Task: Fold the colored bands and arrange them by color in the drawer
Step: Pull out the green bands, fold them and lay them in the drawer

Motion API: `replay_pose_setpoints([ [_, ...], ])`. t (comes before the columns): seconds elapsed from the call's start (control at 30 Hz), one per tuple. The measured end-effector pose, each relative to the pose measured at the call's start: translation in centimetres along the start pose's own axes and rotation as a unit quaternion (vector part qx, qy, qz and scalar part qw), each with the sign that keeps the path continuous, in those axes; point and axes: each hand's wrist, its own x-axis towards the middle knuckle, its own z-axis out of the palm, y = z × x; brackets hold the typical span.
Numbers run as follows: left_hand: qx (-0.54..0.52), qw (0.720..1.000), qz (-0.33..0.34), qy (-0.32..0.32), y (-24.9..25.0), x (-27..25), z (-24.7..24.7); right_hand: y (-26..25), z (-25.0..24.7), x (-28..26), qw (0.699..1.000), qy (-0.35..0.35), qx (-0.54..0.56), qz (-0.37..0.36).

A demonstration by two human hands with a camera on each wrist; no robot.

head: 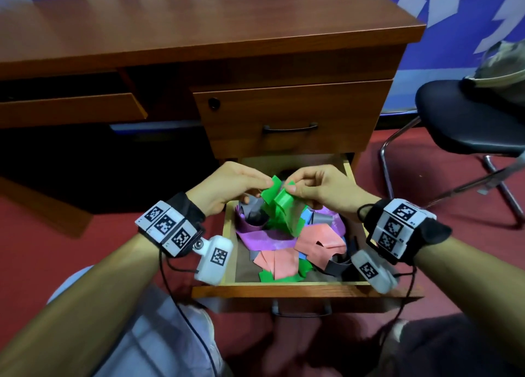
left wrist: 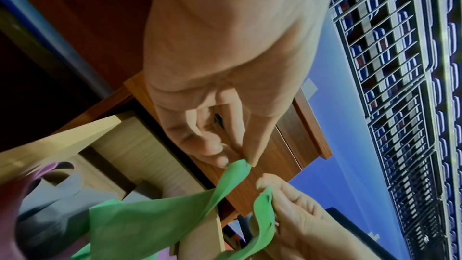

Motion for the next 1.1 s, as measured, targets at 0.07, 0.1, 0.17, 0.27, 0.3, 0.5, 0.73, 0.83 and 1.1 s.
replay_pose_setpoints([
  [0.07, 0.001, 1.0, -0.01, -0.005, -0.5, 0.0, 0.1, 0.5, 0.4, -0.2, 1.0, -0.015, 0.013, -0.001],
  [0.1, -0.003, 1.0, -0.014, -0.007, -0.6, -0.1, 0.1, 0.6, 0.6, -0.3, 1.0, -0.019, 0.023, -0.001],
  [0.17, 0.003, 1.0, -0.018, -0.014, -0.8, -0.3, 0.4, 0.7, 1.0, -0.3, 0.999, -0.02, 0.04, 0.001],
  [0.27, 0.024, 0.999, -0.02, -0.013, -0.8, -0.4, 0.9, 0.3, 1.3, -0.3, 0.999, -0.024, 0.032, -0.006],
  [0.3, 0.027, 0.999, -0.024, -0.015, -0.7, -0.5, 1.0, 0.1, 1.4, -0.3, 0.999, -0.028, 0.024, -0.01],
  [0.5, 0.05, 0.998, -0.019, -0.042, -0.6, -0.6, 1.2, -0.2, 1.7, -0.3, 0.999, -0.024, -0.021, -0.027],
  [0.73, 0.046, 0.998, -0.024, -0.047, -0.5, -0.4, 1.4, 0.1, 1.7, 0.0, 1.0, 0.0, -0.023, -0.021],
  [0.83, 0.029, 0.998, -0.026, -0.041, -0.4, -0.4, 1.5, 0.0, 1.7, -0.1, 0.999, 0.011, -0.026, -0.02],
  [1.1, -0.009, 0.999, -0.041, -0.028, -0.2, -0.4, 1.2, 0.1, 1.3, 0.1, 0.999, 0.015, 0.024, -0.017],
])
